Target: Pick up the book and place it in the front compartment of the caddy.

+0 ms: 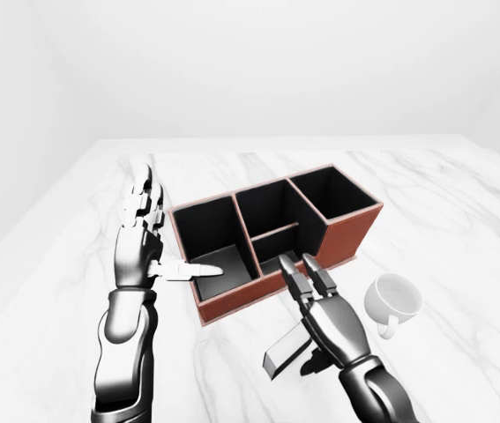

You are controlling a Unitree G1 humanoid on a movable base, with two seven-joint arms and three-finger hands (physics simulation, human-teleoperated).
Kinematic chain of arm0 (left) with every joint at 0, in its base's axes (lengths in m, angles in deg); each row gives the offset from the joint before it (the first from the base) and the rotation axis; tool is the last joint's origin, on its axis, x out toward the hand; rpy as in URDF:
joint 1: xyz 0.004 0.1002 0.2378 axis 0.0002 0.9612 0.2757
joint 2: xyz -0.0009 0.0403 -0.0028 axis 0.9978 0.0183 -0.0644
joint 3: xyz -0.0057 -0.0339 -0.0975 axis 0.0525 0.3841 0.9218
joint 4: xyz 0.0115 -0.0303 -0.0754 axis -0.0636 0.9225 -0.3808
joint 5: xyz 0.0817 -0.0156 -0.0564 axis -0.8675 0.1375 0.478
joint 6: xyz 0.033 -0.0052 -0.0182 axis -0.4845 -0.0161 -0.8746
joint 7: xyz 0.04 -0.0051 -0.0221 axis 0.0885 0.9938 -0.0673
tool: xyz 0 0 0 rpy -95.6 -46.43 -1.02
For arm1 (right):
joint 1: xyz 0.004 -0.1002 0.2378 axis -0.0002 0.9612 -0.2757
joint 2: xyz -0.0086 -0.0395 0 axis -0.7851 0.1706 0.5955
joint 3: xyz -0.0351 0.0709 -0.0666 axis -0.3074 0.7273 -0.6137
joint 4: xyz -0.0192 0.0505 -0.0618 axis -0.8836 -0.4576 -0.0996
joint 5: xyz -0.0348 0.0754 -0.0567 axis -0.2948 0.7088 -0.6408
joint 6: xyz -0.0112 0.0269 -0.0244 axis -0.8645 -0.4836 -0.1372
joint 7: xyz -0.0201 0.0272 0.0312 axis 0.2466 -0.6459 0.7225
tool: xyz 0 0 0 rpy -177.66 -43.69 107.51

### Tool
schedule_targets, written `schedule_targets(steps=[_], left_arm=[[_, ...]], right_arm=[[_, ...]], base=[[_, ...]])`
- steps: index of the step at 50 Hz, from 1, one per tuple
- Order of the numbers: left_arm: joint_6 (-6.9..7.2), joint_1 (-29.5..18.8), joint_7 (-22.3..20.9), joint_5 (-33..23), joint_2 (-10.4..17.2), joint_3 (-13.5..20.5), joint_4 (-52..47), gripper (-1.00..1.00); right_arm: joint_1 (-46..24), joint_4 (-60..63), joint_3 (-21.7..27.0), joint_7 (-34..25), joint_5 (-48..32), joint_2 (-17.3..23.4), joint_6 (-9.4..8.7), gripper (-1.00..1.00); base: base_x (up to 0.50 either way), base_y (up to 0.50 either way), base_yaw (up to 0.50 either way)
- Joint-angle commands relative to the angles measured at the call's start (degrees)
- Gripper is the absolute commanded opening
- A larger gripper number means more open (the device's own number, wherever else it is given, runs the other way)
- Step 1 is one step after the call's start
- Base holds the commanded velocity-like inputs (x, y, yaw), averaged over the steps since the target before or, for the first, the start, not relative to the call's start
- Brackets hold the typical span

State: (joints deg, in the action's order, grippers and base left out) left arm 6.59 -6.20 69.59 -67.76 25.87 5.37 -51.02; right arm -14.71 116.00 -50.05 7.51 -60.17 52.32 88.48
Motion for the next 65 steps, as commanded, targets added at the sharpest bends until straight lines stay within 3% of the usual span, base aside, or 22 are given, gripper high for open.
schedule_targets(steps=[1, 65], left_arm=[[0.00, -0.06, 0.02, 0.06, 0.04, 0.08, 0.02, 1.00], [0.00, -0.11, -0.03, 0.07, 0.05, 0.07, -0.02, 1.00]], right_arm=[[-0.58, -1.62, -0.76, 1.40, -1.79, -0.03, 0.00, 1.00], [-1.38, -7.54, -3.40, 4.96, -2.60, 0.85, 0.00, 1.00]], base=[[0.00, 0.00, 0.00], [0.00, 0.00, 0.00]])
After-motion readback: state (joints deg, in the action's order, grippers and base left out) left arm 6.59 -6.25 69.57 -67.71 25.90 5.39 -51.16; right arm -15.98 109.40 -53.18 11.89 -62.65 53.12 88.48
